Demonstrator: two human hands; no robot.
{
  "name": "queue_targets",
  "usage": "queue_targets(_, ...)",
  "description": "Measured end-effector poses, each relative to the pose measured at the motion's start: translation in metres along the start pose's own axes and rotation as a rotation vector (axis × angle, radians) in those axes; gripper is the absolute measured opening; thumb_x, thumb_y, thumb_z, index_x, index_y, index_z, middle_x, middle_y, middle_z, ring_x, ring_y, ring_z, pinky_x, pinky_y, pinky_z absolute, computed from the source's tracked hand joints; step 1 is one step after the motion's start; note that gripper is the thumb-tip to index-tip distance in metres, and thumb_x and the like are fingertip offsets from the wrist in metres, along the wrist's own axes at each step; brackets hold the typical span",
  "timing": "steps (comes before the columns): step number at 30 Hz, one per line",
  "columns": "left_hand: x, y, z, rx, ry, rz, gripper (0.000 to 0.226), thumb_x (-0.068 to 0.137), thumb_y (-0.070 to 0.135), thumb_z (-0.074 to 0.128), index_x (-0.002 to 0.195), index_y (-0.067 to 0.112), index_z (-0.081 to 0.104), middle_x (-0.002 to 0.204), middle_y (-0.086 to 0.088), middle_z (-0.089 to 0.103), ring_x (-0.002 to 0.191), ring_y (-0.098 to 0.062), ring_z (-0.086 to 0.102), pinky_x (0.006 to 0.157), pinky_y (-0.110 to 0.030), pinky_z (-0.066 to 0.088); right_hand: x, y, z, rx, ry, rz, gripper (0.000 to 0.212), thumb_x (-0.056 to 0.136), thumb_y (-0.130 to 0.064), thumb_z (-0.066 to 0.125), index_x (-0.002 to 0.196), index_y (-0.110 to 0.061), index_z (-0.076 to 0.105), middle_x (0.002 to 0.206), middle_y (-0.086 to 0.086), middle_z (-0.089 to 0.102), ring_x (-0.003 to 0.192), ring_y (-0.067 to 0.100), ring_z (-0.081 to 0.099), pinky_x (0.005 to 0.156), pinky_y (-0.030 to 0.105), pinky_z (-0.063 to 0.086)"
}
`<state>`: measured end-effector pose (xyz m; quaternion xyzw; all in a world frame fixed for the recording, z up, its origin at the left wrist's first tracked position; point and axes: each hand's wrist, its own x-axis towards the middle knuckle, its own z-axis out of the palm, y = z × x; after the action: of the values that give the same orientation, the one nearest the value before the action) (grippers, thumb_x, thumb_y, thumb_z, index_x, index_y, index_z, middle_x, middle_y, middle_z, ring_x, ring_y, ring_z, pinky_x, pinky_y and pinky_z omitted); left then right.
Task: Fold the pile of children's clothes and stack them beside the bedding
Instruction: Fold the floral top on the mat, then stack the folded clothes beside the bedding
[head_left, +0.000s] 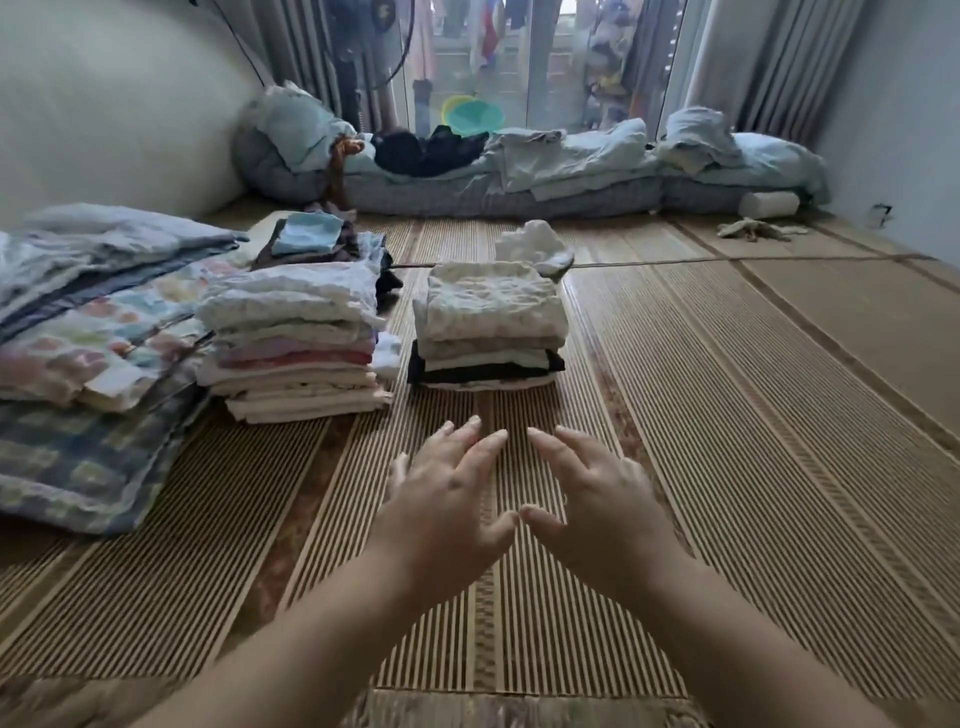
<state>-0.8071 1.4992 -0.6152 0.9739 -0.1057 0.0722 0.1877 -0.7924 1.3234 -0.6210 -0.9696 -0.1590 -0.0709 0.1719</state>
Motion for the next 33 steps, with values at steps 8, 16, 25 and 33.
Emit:
queue_targets(8,0.105,-0.056,0.053,0.022,-0.154,-0.096,0.075,0.083,0.054,0.051,0.148,0.041,0.017,0.159,0.01,0.013,0.147,-0.01,0.004,0.116,-0.051,0.007,0.109,0.039,0.06,0.082,-0.14,0.07,0.074,0.085,-0.055,0.055,0.148,-0.038,0.022,0.154,-0.004,0.03,0.141,0.013,0.026,0.114,0.053,0.024)
queue_targets(16,0.124,0.005,-0.017,0.063,-0.356,-0.118,0.073,0.086,0.054,0.049,0.148,0.042,0.011,0.16,0.01,0.008,0.147,-0.011,-0.003,0.117,-0.049,0.002,0.109,0.036,-0.038,0.058,-0.367,0.102,0.071,0.087,-0.057,0.05,0.148,-0.042,0.014,0.156,-0.006,0.022,0.143,0.012,0.02,0.116,0.05,0.013)
queue_targets(25,0.133,0.121,-0.19,0.137,-0.416,-0.182,0.072,0.088,0.054,0.045,0.149,0.044,0.008,0.161,0.01,0.002,0.147,-0.012,-0.006,0.117,-0.05,0.003,0.107,0.024,-0.243,0.019,-0.531,0.006,0.077,0.086,-0.057,0.052,0.147,-0.044,0.007,0.158,-0.003,0.016,0.144,0.017,0.017,0.115,0.054,0.009)
queue_targets(33,0.156,0.139,-0.231,0.113,-0.383,-0.271,0.071,0.089,0.054,0.043,0.148,0.044,0.005,0.161,0.009,-0.003,0.147,-0.013,-0.01,0.116,-0.051,-0.001,0.168,0.021,-0.303,-0.076,-0.515,-0.104,0.077,0.085,-0.056,0.054,0.148,-0.041,0.011,0.159,0.0,0.017,0.144,0.019,0.019,0.115,0.052,0.014)
